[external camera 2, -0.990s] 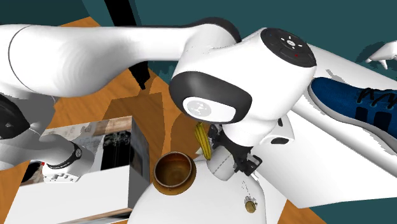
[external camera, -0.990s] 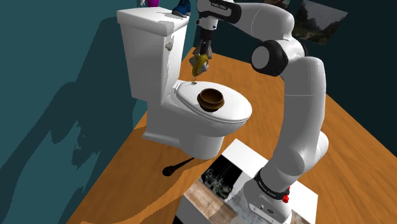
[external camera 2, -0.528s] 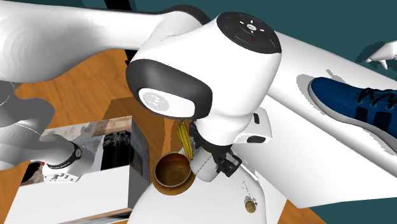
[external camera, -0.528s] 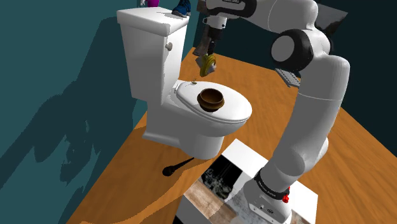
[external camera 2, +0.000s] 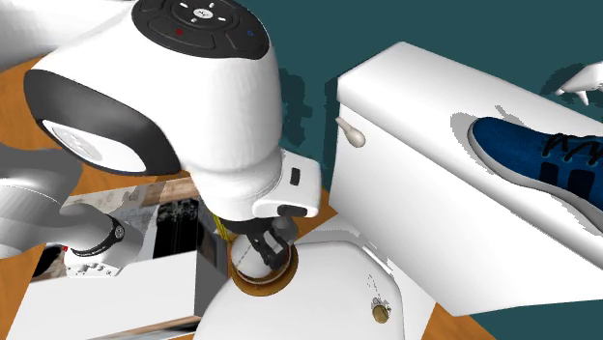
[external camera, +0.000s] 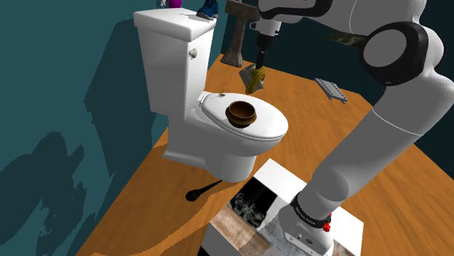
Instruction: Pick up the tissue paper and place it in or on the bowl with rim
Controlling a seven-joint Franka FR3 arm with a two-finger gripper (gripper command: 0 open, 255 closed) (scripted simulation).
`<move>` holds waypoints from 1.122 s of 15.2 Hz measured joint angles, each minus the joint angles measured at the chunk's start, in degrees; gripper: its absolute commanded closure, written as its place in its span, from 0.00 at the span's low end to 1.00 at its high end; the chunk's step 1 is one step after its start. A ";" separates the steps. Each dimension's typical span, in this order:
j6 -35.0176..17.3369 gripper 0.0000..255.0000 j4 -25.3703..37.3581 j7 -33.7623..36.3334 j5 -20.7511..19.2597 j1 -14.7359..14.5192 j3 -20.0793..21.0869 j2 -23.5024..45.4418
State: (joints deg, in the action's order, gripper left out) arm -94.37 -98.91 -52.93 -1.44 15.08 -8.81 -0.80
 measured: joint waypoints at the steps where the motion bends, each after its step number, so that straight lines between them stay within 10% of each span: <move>1: -0.74 1.00 -2.18 -0.13 -0.23 0.09 -0.09 -1.52; 17: -12.68 1.00 -14.62 -0.20 -0.40 0.29 -0.32 -1.96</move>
State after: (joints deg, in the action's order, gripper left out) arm -107.05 -113.52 -53.13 -1.84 15.37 -9.12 -2.76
